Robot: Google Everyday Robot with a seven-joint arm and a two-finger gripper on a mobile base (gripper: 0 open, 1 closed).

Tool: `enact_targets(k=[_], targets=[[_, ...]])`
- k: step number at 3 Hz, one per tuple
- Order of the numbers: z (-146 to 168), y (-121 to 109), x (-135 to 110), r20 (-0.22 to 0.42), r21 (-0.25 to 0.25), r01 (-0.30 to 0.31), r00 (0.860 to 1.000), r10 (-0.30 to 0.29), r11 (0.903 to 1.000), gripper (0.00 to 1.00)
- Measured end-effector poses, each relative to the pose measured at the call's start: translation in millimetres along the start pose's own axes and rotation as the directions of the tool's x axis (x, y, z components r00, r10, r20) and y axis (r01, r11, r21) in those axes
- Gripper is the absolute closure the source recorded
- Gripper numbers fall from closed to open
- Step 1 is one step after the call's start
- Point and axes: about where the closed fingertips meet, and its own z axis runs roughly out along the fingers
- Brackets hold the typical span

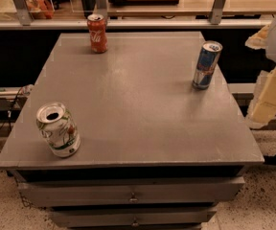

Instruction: Move 7up can near redbull can

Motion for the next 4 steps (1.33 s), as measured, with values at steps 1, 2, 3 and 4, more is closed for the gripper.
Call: enact_targets(k=[1, 2, 3, 4], targets=[[32.7, 13.0, -34.7, 0.124, -0.055, -0.015, 0.992, 0.022, 0.9984, 0.0], [78.4, 30.5, -92.7, 0.317, -0.147, -0.019, 0.946, 0.065, 0.989, 0.0], [108.6, 59.3, -169.0, 0.535, -0.27, 0.017, 0.834, 0.136, 0.9627, 0.0], [104.2, 81.9, -210.5, 0.666, -0.325, 0.06, 0.723, 0.183, 0.944, 0.0]])
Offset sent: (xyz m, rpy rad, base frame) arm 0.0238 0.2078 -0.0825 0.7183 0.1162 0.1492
